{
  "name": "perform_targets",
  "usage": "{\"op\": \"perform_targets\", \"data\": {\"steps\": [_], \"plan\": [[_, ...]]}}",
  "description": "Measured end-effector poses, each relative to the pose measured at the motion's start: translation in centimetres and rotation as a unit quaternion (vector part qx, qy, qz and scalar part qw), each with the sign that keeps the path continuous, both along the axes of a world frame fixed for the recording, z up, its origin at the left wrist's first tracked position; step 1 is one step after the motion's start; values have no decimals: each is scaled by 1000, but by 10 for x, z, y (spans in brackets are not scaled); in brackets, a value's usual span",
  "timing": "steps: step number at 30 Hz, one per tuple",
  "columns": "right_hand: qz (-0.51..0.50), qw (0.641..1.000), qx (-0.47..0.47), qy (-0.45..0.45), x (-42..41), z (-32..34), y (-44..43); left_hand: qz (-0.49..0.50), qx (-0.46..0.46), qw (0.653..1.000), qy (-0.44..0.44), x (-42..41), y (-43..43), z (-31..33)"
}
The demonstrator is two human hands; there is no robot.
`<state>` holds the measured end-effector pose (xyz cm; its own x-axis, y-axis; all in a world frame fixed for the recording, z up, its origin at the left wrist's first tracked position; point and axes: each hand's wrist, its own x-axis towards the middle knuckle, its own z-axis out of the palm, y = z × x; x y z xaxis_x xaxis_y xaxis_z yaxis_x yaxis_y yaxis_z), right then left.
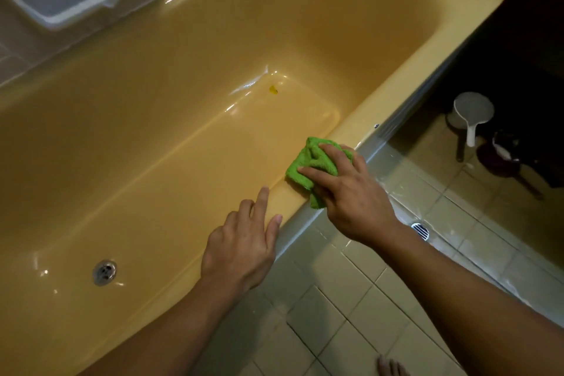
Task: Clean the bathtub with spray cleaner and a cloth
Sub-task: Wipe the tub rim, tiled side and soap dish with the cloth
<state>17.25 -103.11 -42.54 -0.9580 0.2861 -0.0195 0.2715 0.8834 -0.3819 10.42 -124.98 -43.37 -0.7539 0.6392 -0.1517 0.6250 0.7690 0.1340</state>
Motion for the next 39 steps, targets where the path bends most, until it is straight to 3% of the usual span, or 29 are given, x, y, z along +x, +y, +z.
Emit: {"op": "perform_targets", "data": {"steps": [13, 21, 39], "plan": [[-71, 996, 25, -42, -41, 11, 58, -82, 8, 995, 51, -9, 35, -8], [-40, 999, 28, 0, 5, 0, 63, -76, -8, 996, 47, -17, 87, -6], [-109, 993, -21, -37, -66, 6, 170, -94, -7, 993, 65, -27, 143, -6]]}}
